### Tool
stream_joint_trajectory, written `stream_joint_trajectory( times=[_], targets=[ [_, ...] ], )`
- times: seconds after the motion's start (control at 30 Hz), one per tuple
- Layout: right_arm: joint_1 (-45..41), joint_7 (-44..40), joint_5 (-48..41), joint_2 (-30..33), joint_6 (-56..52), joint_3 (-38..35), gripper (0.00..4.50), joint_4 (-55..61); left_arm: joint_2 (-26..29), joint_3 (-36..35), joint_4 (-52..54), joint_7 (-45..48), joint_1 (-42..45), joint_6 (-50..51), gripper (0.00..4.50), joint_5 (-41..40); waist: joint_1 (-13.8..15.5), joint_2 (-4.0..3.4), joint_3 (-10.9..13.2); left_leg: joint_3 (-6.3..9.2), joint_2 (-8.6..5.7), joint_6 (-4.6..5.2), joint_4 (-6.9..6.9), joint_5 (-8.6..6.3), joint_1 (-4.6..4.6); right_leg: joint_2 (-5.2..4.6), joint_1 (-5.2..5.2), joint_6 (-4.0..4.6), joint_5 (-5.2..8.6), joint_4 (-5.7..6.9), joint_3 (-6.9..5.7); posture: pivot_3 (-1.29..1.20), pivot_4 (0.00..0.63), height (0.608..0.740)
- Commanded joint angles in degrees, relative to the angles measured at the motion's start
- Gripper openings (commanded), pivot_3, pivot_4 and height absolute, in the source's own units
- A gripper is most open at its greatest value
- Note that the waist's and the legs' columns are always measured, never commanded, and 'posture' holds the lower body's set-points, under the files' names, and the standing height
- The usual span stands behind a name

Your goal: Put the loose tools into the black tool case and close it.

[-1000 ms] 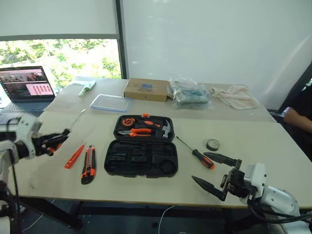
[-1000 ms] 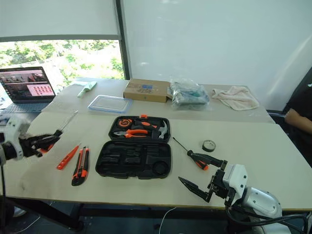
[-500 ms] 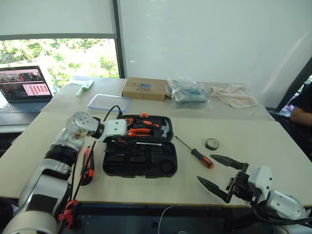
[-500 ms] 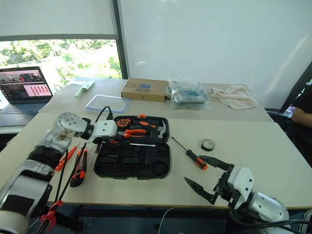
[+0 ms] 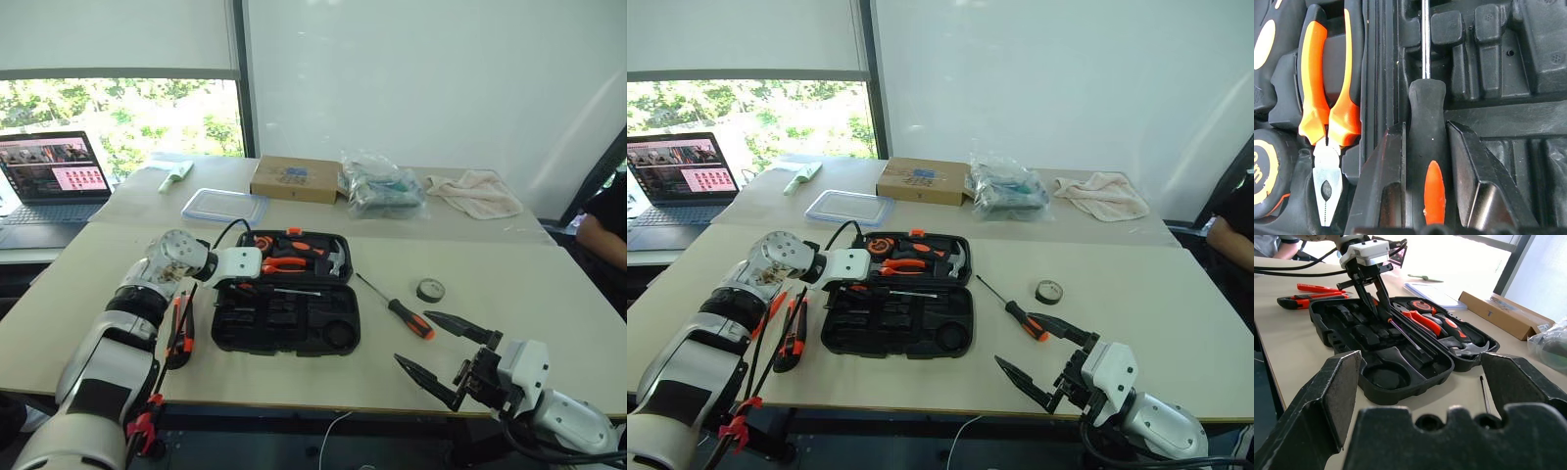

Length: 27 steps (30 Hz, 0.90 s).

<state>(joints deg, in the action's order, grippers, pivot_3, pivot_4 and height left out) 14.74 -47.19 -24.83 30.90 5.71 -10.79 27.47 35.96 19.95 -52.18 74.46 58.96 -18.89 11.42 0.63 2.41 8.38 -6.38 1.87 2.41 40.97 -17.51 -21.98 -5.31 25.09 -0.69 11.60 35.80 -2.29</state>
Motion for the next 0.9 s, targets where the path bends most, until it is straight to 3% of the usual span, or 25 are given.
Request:
stream_joint_trajectory(
  times=[0.03,0.17,0.23,0.43,0.6,0.7,0.9],
  targets=[
    [-0.04,0.47,-0.18,-0.22,1.44,-0.79,4.5,1.18,-0.92,0.02,0.64,-0.58,-0.03,0.4,0.76,0.76,0.01,0.0,0.0,0.0,0.0,0.0,0.0,0.0,0.0,0.0,0.0,0.0,0.0,0.0,0.0,0.0,0.15,0.74],
    [0.01,0.24,-0.4,-0.2,1.33,-0.63,4.5,1.32,-2.11,-0.36,0.26,-1.48,-0.41,0.5,0.76,0.48,0.35,0.0,0.0,0.02,-0.02,0.0,0.06,0.0,0.0,-0.02,-0.05,-0.01,-0.01,0.02,-0.02,0.0,0.15,0.74],
    [0.06,0.06,-0.51,-0.15,1.26,-0.55,4.5,1.36,-2.41,-0.69,0.04,-1.34,-0.51,0.14,1.77,0.11,0.38,0.0,0.0,0.02,-0.01,0.02,0.1,-0.01,0.01,-0.05,-0.06,-0.03,-0.02,0.03,-0.02,0.0,0.15,0.74],
    [0.37,-0.37,-0.93,0.03,0.9,-0.48,4.5,1.34,-1.21,-5.49,2.59,1.42,-0.91,-1.31,3.83,-5.78,0.34,-0.01,0.0,0.03,0.0,0.02,0.14,-0.01,0.0,-0.04,-0.06,-0.03,-0.03,0.08,-0.02,0.0,0.15,0.74],
    [0.11,-0.76,-0.97,0.19,0.69,-0.16,4.5,0.86,-0.23,-10.84,3.37,2.16,-1.33,-0.52,3.83,-11.2,0.07,-0.01,0.0,0.06,0.05,0.04,0.2,-0.02,-0.03,-0.04,-0.04,-0.03,-0.03,0.09,-0.03,0.0,0.15,0.74],
    [0.02,-0.42,-0.67,-0.03,0.57,0.19,4.5,0.78,-0.84,-13.17,2.57,1.54,-2.41,2.79,3.08,-13.36,0.05,-0.01,0.0,0.05,0.01,0.04,0.21,-0.02,-0.03,-0.02,-0.05,-0.03,-0.03,0.07,-0.02,0.0,0.15,0.74],
    [-0.38,0.05,-0.3,0.0,0.48,0.59,4.5,0.66,-3.28,-13.5,1.9,0.31,-4.72,5.8,0.88,-13.7,0.17,-0.01,0.0,0.05,0.01,0.03,0.26,-0.02,-0.04,-0.02,-0.05,-0.05,-0.04,0.08,-0.03,0.0,0.15,0.74]
  ],
)
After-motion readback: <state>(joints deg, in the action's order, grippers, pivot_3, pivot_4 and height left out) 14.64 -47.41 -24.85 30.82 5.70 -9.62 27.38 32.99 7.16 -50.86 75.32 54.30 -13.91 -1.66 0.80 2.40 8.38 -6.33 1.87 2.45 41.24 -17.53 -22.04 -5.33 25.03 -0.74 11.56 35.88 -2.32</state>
